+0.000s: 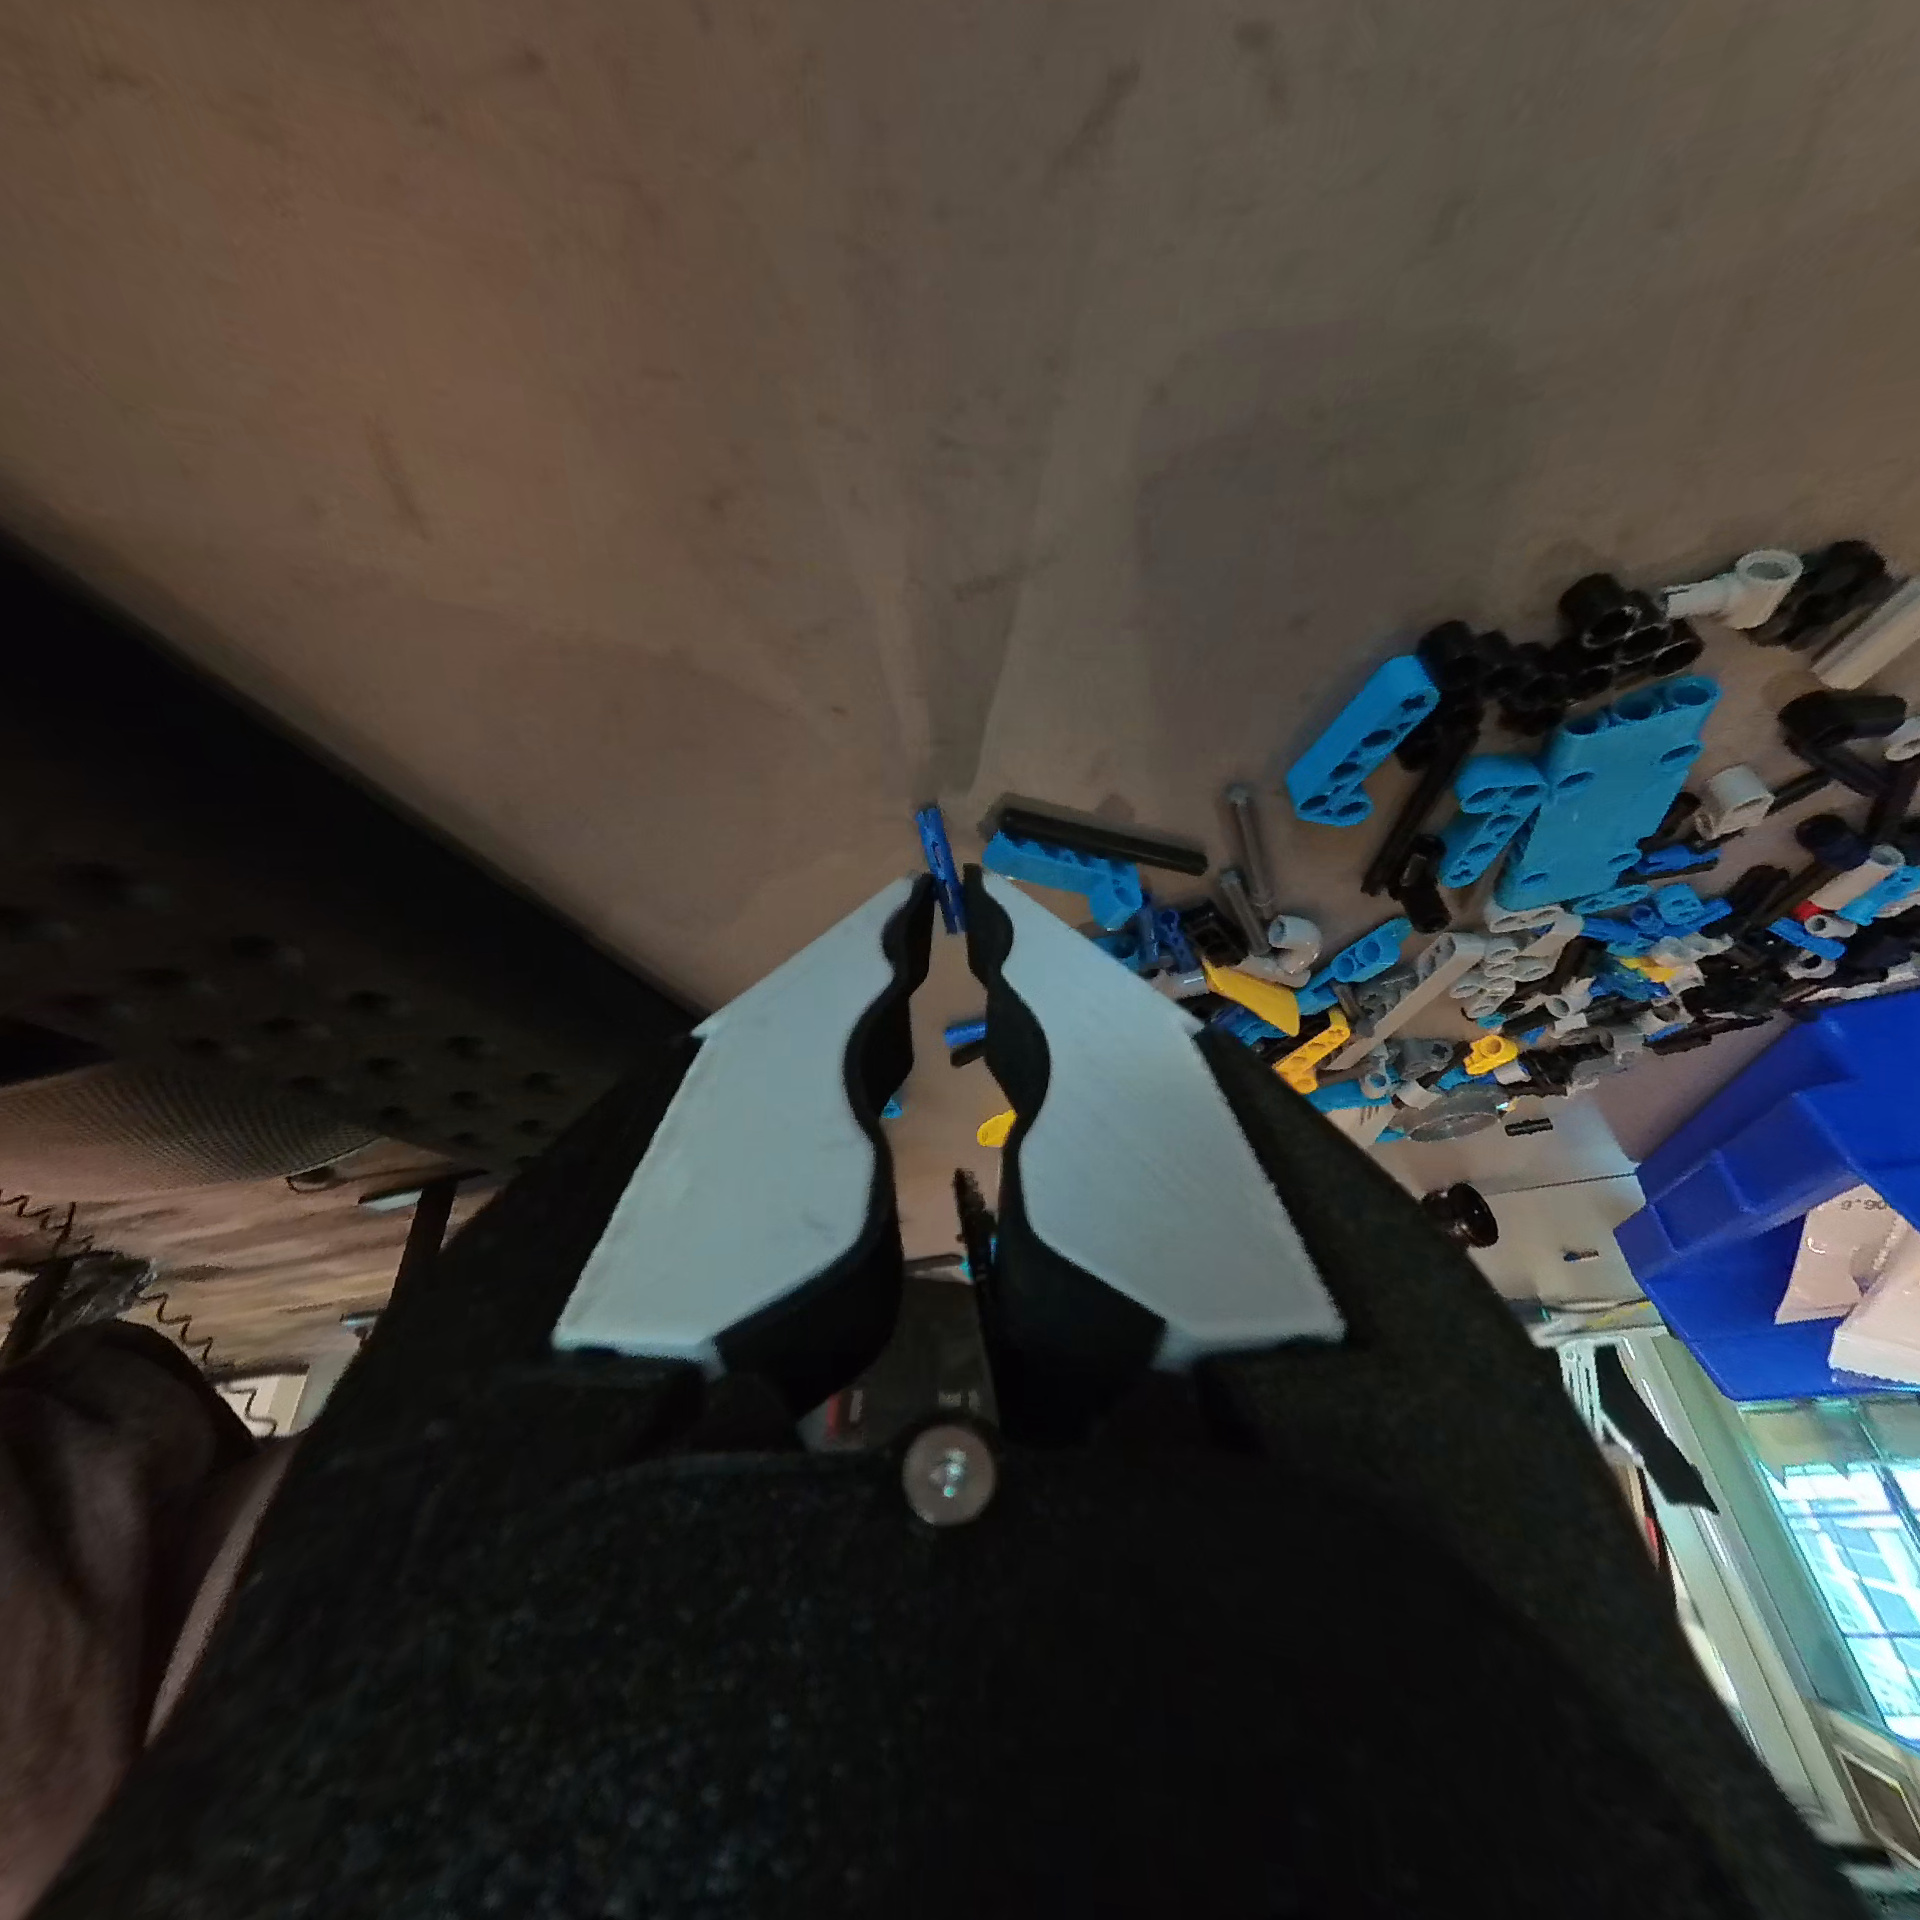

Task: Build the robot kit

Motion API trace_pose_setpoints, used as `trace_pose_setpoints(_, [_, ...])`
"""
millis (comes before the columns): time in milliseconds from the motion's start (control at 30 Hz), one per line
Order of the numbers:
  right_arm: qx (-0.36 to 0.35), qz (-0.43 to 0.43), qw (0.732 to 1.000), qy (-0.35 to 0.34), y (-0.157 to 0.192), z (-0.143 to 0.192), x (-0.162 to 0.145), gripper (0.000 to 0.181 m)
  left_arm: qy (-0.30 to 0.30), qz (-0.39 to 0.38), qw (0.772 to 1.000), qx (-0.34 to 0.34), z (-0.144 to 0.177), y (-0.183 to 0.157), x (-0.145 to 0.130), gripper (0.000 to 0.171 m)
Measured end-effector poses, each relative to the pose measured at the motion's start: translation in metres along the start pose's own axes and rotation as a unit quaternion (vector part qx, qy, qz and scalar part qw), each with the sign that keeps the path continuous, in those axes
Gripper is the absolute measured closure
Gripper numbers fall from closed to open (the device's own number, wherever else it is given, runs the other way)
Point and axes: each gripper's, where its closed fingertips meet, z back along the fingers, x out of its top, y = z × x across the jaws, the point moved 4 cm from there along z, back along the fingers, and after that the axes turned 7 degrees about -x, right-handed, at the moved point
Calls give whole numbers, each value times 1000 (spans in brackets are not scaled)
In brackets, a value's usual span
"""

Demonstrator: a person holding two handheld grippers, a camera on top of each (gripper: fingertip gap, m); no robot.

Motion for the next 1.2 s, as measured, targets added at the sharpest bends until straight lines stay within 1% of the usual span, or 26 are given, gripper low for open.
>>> trace_pose_setpoints(67, [-8,6,1000,-20,-1,2,1,175,0,-1,1000,0,0,0,0,164])
trace_pose_setpoints(100, [-7,13,999,-41,0,4,4,175,0,-2,1000,-1,0,-1,0,164])
trace_pose_setpoints(167, [7,43,991,-124,9,13,17,175,3,-4,1000,-5,-1,-2,0,164])
trace_pose_setpoints(233, [24,55,974,-218,21,25,36,175,9,-8,1000,-13,-3,-4,-2,164])
trace_pose_setpoints(267, [26,60,966,-251,26,28,43,175,14,-12,1000,-15,-4,-6,-3,164])
trace_pose_setpoints(333, [-33,69,947,-311,22,29,58,175,21,-25,999,-13,-6,-8,-4,164])
trace_pose_setpoints(433, [-11,53,915,-400,30,33,72,175,27,-41,999,-13,-7,-12,-5,164])
trace_pose_setpoints(467, [-3,45,908,-416,31,32,73,175,28,-44,999,-13,-7,-12,-5,164])
trace_pose_setpoints(567, [-1,31,888,-459,33,29,73,175,32,-46,998,-13,-8,-13,-6,164])
trace_pose_setpoints(633, [8,24,874,-486,36,27,70,172,33,-46,998,-13,-8,-13,-6,164])
trace_pose_setpoints(867, [67,-14,824,-563,36,24,58,168,37,-46,998,-13,-9,-13,-7,164])
trace_pose_setpoints(900, [69,-14,821,-567,36,23,58,168,38,-46,998,-12,-9,-12,-7,164])
trace_pose_setpoints(1000, [76,-16,823,-562,35,17,62,166,38,-45,998,-12,-10,-12,-7,164])
trace_pose_setpoints(1067, [84,-27,822,-563,32,18,65,173,37,-44,998,-12,-10,-12,-7,164])
trace_pose_setpoints(1133, [94,-26,826,-555,30,18,65,176,37,-44,998,-12,-9,-12,-7,164])
trace_pose_setpoints(1200, [76,-10,837,-542,30,19,65,176,36,-43,998,-11,-9,-12,-6,165])
